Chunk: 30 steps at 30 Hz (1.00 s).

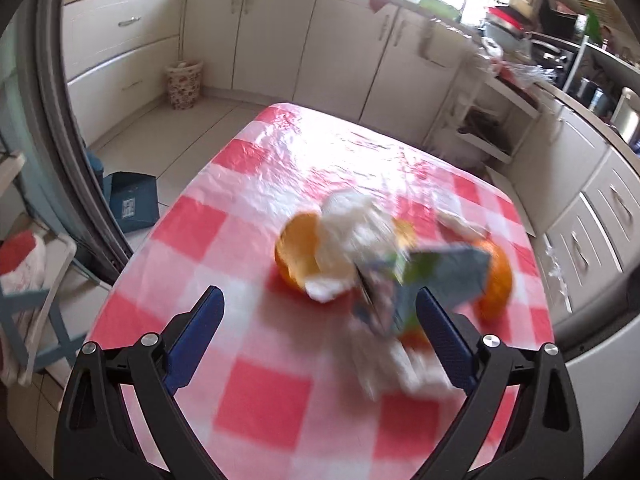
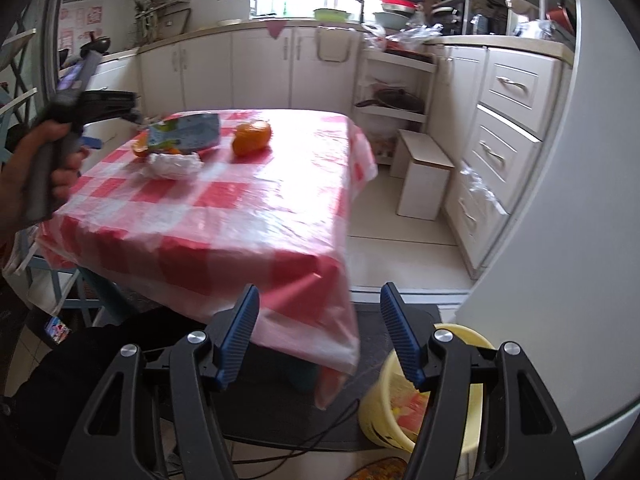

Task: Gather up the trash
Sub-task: 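Open both grippers to drop the wrapper and bag into the bucket, then reach the left tool to the blue-green milk carton and close on it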

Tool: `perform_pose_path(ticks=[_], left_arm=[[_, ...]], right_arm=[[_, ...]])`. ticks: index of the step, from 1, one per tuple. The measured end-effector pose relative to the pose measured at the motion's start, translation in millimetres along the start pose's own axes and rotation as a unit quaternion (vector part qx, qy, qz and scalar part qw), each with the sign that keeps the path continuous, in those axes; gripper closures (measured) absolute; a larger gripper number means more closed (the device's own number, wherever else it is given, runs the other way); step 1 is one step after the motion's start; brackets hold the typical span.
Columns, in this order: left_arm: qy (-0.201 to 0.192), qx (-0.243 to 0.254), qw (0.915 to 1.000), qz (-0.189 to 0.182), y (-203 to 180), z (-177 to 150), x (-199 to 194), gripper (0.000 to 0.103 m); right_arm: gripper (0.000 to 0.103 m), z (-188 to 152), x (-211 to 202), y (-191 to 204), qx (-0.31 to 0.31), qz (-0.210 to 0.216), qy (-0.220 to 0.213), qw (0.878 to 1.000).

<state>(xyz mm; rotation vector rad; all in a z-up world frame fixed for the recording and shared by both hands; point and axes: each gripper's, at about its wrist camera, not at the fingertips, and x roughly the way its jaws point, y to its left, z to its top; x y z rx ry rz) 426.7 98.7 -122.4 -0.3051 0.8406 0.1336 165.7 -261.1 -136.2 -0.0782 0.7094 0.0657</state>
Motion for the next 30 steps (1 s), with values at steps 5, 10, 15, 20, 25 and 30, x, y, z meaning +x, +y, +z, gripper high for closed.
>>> perform_pose_path(ticks=[5, 10, 15, 20, 25, 30], left_arm=[[0.028, -0.022, 0.9994, 0.001, 11, 29, 51, 0.009], [0.08, 0.007, 0.9946, -0.066, -7, 27, 86, 0.009], [0.108, 0.077, 0.9847, -0.113, -45, 1, 88, 0.009], [0.116, 0.128, 0.9748, -0.141, -76, -29, 71, 0.009], [0.129, 0.163, 0.9655, -0.158, -92, -54, 54, 0.009], [0.115, 0.145, 0.9715, -0.148, -77, -54, 32, 0.009]], right_arm=[[0.04, 8, 9, 16, -0.009, 0.023, 0.002, 1.0], [0.04, 14, 19, 23, -0.01, 0.035, 0.008, 0.999], [0.04, 22, 31, 26, 0.003, 0.046, 0.012, 0.999], [0.04, 30, 37, 31, 0.015, 0.061, 0.013, 0.998], [0.04, 34, 37, 36, 0.01, 0.066, 0.01, 0.998], [0.04, 37, 42, 40, 0.016, 0.076, 0.013, 0.997]])
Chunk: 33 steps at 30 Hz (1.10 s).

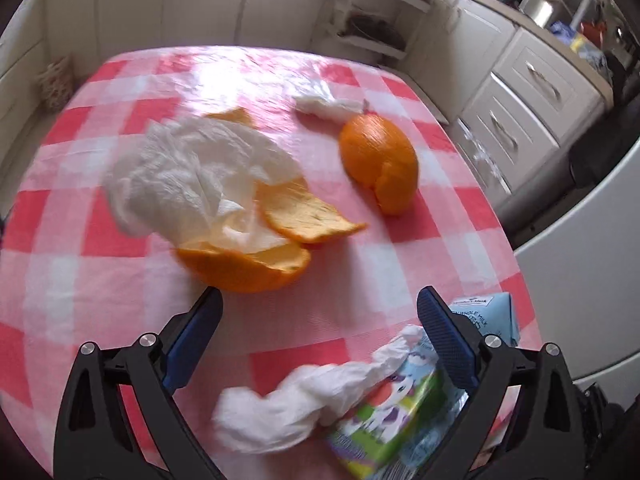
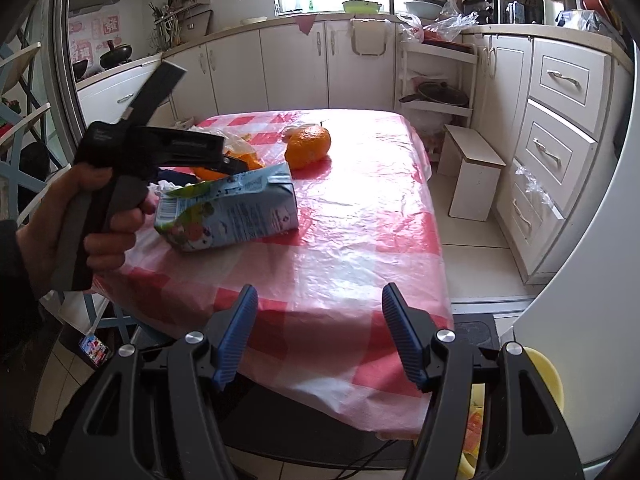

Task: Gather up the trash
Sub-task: 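Reach the left tool to the blue-green milk carton and close on it, then grasp the crumpled white tissue with the right gripper while the left holds the carton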

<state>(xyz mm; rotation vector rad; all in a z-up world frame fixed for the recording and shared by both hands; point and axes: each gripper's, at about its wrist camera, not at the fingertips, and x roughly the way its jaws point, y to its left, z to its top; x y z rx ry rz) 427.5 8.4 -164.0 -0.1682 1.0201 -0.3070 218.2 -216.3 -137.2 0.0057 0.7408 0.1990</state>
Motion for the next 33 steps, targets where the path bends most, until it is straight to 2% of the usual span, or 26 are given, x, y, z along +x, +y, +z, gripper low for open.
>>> perform_pose_path(ticks=[3, 7, 9, 12, 15, 16, 20, 22, 26, 27, 30, 33], left_arm=[[-0.02, -0.006, 0.9998, 0.006, 11, -3, -22, 0.009], [-0.035, 0.076, 0.9963, 0.02, -4, -20, -47, 0.009], [-0.038, 0.136, 0.9896, 0.025, -19, -32, -56, 0.009], [-0.025, 0.226, 0.9729, 0.041, -50, -48, -52, 0.009], [-0.012, 0.258, 0.9647, 0.054, -66, -52, -40, 0.009], [-0.001, 0.258, 0.9647, 0.051, -70, -51, -32, 0.012], [0.03, 0.251, 0.9667, 0.042, -79, -55, -12, 0.038], [0.031, 0.239, 0.9701, 0.03, -80, -53, -13, 0.042], [0.019, 0.198, 0.9799, 0.004, -71, -48, -22, 0.044], [0.013, 0.173, 0.9849, -0.011, -63, -43, -28, 0.044], [-0.006, 0.106, 0.9928, -0.057, -39, -34, -46, 0.045], [-0.03, 0.041, 0.9935, -0.101, -13, -29, -64, 0.045]], right_arm=[[0.04, 1, 2, 5, 0.0, 0.007, 0.001, 1.0], [0.04, 2, 4, 12, -0.007, 0.014, 0.002, 1.0], [0.04, 1, 5, 14, -0.01, 0.015, 0.004, 1.0], [0.04, 0, 6, 16, -0.012, 0.016, 0.008, 1.0], [0.04, -2, 8, 15, -0.013, 0.013, 0.011, 1.0], [0.04, -3, 8, 14, -0.013, 0.012, 0.012, 1.0], [0.04, -3, 7, 11, -0.01, 0.011, 0.012, 1.0], [0.04, -3, 7, 11, -0.009, 0.012, 0.012, 1.0], [0.04, -1, 7, 13, -0.012, 0.014, 0.011, 1.0], [0.04, -2, 7, 13, -0.013, 0.014, 0.01, 1.0], [0.04, -1, 7, 16, -0.015, 0.015, 0.008, 1.0], [0.04, 0, 8, 19, -0.018, 0.015, 0.007, 1.0]])
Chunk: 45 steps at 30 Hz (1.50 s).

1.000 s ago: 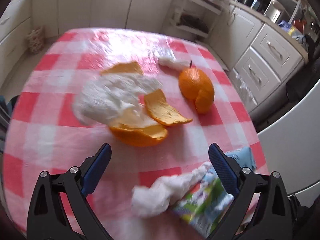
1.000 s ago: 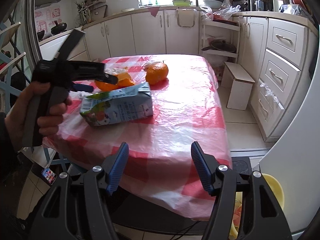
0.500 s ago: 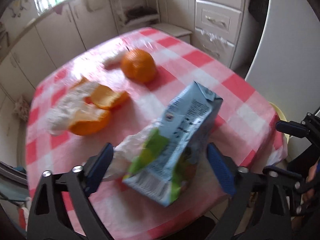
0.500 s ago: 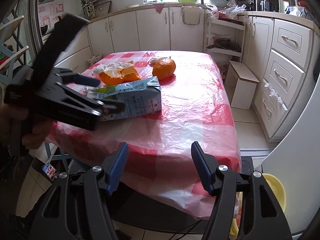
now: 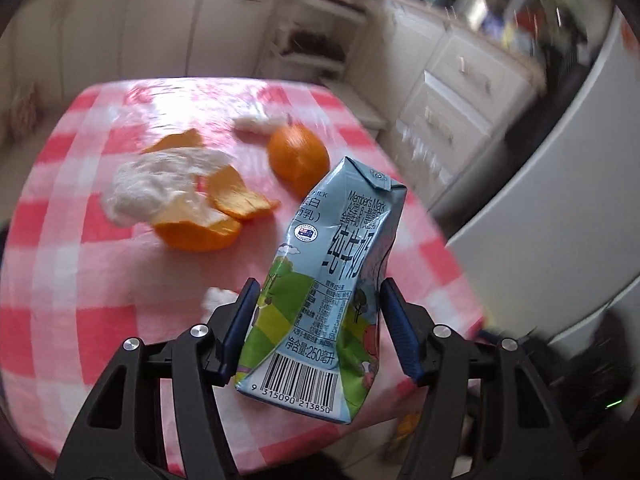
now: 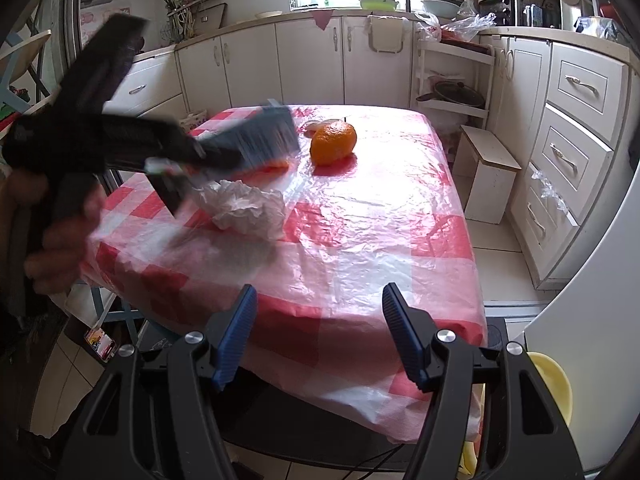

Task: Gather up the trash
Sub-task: 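Grasp the crumpled white tissue with the right gripper while the left holds the carton, then carry the carton and tissue with both grippers over the yellow bucket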

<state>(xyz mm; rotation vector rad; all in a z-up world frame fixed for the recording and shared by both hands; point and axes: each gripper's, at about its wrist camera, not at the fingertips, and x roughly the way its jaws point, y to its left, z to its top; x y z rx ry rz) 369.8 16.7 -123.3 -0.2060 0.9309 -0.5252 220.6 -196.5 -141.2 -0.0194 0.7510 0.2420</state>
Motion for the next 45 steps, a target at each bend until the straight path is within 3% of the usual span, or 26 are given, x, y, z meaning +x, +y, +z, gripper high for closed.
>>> perform_pose_path(ticks=[4, 10, 16, 22, 24, 25, 28, 36, 45], left_arm=[[-0.043, -0.094, 0.9937, -0.044, 44, -5, -29, 0.045], [-0.041, -0.157, 0.9865, 0.018, 92, -33, -25, 0.045], [-0.042, -0.151, 0.9852, 0.071, 98, -49, -18, 0.045], [-0.037, -0.108, 0.9872, 0.112, 84, -47, -11, 0.045], [-0.035, -0.094, 0.9876, 0.121, 81, -46, -12, 0.044], [-0.033, -0.087, 0.9876, 0.126, 78, -46, -11, 0.044], [-0.031, -0.077, 0.9875, 0.134, 76, -45, -11, 0.044], [-0.044, -0.069, 0.9846, 0.155, 62, -52, -18, 0.049], [-0.074, 0.003, 0.9827, 0.17, -9, -57, -31, 0.05]], right_arm=[[0.039, 7, 3, 9, -0.006, 0.008, -0.004, 1.0], [0.032, 28, 16, 30, -0.033, 0.009, -0.017, 0.999], [0.022, 53, 47, 49, -0.071, 0.005, -0.011, 0.997], [0.021, 63, 90, 59, -0.103, 0.007, 0.028, 0.994], [0.042, 62, 98, 57, -0.094, 0.016, 0.043, 0.995], [0.06, 60, 101, 56, -0.09, 0.018, 0.052, 0.994], [0.088, 56, 99, 52, -0.083, 0.029, 0.058, 0.994], [0.089, 48, 62, 41, -0.077, 0.024, 0.037, 0.996], [0.089, 29, 11, 19, -0.071, 0.005, 0.018, 0.997]])
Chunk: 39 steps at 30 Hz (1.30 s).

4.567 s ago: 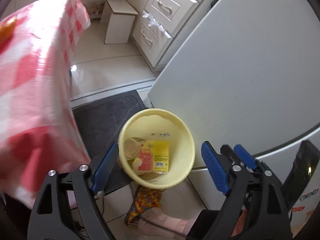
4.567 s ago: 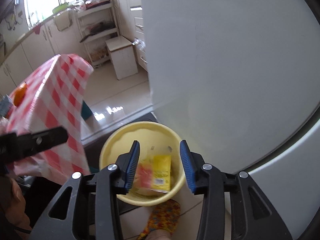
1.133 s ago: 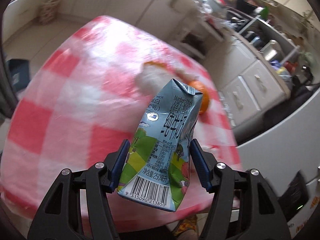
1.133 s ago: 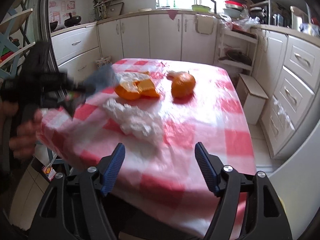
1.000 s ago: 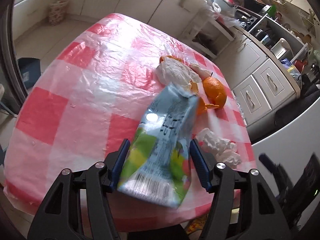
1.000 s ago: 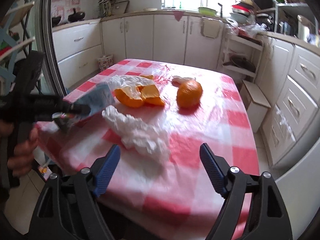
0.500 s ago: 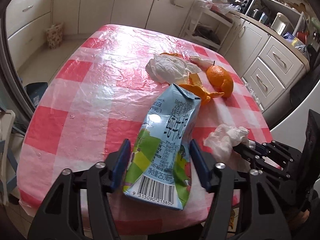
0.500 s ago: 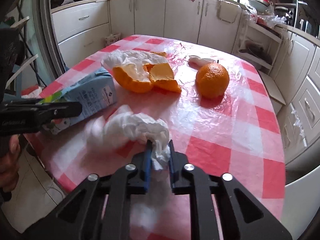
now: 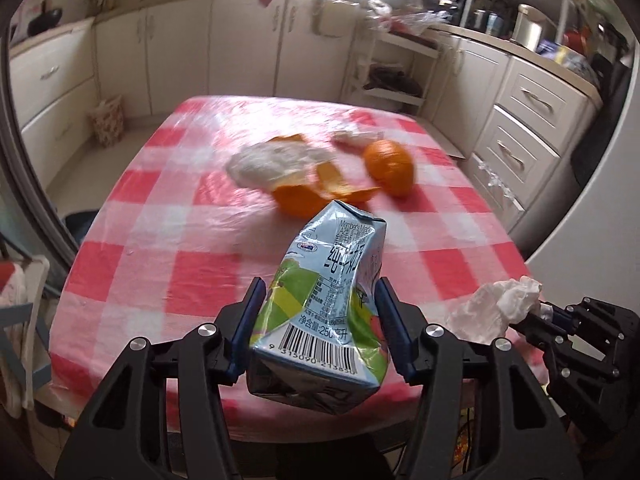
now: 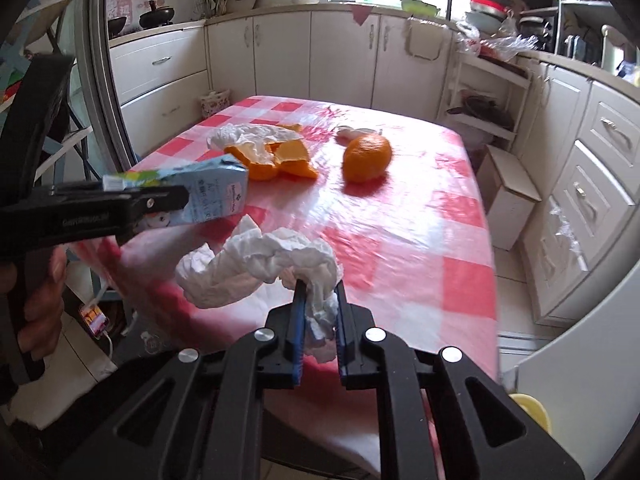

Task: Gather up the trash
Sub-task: 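Carry the carton and tissue with both grippers over the yellow bucket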

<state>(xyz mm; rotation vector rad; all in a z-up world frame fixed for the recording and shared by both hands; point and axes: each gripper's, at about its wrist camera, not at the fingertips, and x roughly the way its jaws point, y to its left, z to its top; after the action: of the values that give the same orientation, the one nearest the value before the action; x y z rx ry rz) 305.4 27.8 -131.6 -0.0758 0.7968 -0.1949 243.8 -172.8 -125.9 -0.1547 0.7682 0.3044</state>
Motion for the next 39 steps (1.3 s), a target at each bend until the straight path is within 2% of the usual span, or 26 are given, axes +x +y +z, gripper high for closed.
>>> perform_pose_path(ticks=[13, 24, 33, 39], left_arm=[[-0.016, 0.068, 0.9973, -0.025, -82, -8, -30, 0.05], [-0.006, 0.088, 0.9945, -0.057, -125, -12, -30, 0.05], [0.004, 0.115, 0.9864, -0.117, -193, -14, -23, 0.05], [0.029, 0.14, 0.9747, -0.171, -258, -22, -7, 0.05]], right_arm=[[0.089, -39, -40, -41, 0.031, -0.046, -0.01, 0.998], [0.089, -74, -58, -92, 0.078, -0.11, 0.001, 0.991], [0.089, -115, -58, -142, 0.123, -0.205, 0.052, 0.97], [0.089, -141, -53, -175, 0.174, -0.246, 0.09, 0.949]])
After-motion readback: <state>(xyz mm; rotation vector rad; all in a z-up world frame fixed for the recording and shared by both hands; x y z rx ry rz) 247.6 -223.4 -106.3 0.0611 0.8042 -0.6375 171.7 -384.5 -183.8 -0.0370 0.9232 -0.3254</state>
